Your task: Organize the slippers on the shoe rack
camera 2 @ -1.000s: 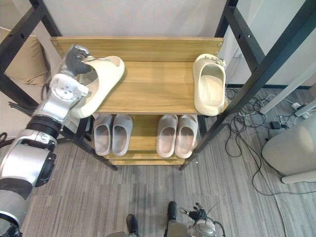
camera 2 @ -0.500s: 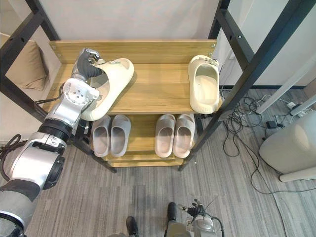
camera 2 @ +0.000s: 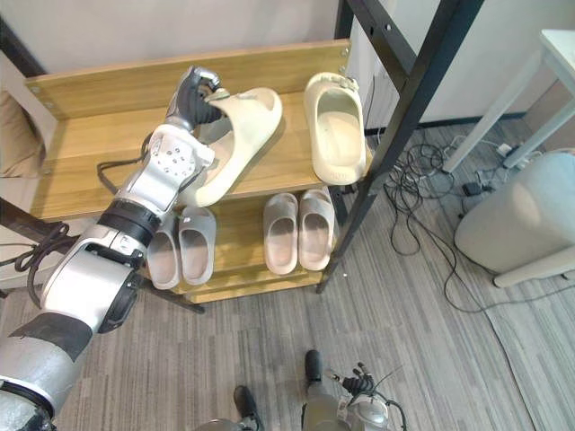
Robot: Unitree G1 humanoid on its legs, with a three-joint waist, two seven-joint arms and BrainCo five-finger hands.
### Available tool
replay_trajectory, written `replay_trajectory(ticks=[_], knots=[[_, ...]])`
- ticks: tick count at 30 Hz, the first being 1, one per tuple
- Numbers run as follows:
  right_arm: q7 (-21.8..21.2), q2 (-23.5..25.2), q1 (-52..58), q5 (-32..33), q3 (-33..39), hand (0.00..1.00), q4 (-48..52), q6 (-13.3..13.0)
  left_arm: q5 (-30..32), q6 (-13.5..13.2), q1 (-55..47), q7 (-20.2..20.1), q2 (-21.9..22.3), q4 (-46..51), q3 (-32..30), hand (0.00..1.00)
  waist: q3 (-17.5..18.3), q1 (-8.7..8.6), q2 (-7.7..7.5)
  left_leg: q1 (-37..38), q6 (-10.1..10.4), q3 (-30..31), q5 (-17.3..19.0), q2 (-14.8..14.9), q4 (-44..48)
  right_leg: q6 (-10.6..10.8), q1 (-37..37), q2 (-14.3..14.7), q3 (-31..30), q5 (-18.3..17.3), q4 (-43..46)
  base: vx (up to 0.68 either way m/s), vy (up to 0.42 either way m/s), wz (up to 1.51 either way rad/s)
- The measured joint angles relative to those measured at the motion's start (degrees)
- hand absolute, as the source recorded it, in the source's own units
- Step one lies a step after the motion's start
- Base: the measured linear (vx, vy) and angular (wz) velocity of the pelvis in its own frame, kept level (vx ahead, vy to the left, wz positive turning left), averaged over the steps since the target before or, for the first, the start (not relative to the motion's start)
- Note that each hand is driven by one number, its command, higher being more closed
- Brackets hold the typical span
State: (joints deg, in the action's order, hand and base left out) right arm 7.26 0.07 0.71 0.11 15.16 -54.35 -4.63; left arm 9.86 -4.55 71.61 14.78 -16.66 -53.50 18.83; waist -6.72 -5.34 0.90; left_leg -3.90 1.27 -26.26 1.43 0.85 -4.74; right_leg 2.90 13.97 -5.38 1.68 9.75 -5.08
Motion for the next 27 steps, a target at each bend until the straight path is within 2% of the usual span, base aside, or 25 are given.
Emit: replay_trajectory(ticks=[3,9,22,27], knots=[[0.0,0.5,1.0,0.0,-0.1,0.0,2.3,0.0,-1.1,0.1,1.1,1.3,2.0,0.0,0.6,1.0,0.0,0.09,0.0,0.2,0.3,-0.6,0.2,0.3,0.0,-0.1,0.1,0.3,-0.5,0.1,0.0,0.01,-0.005,-0.11],[0.1,1.4,1.7,0.0,-0.8,0.0,4.2,-0.1,-1.1,0.3,1.5,1.7,2.8,0.1,0.6,1.0,0.0,0.36,0.0,0.1,0.5,-2.3,1.6,0.6,1.6,-0.2,0.2,0.5,-1.8,0.2,0.0,0.0,0.001,-0.13],[0.1,2.1,2.2,1.1,-2.6,0.0,6.1,-0.4,-1.0,0.9,2.7,1.9,2.9,0.5,-0.1,1.0,0.2,0.59,-0.16,-0.1,0.6,-3.7,2.2,0.6,1.9,0.0,1.0,0.7,-3.0,0.4,0.0,0.01,0.003,-0.05],[0.1,2.0,2.3,2.4,-4.0,0.0,6.0,-0.5,-0.4,1.6,2.4,1.3,3.1,0.5,-2.1,1.0,0.4,0.61,-0.16,-0.1,0.6,-3.4,2.2,0.7,1.9,0.0,0.9,0.7,-2.8,0.4,0.0,0.0,-0.002,0.02]])
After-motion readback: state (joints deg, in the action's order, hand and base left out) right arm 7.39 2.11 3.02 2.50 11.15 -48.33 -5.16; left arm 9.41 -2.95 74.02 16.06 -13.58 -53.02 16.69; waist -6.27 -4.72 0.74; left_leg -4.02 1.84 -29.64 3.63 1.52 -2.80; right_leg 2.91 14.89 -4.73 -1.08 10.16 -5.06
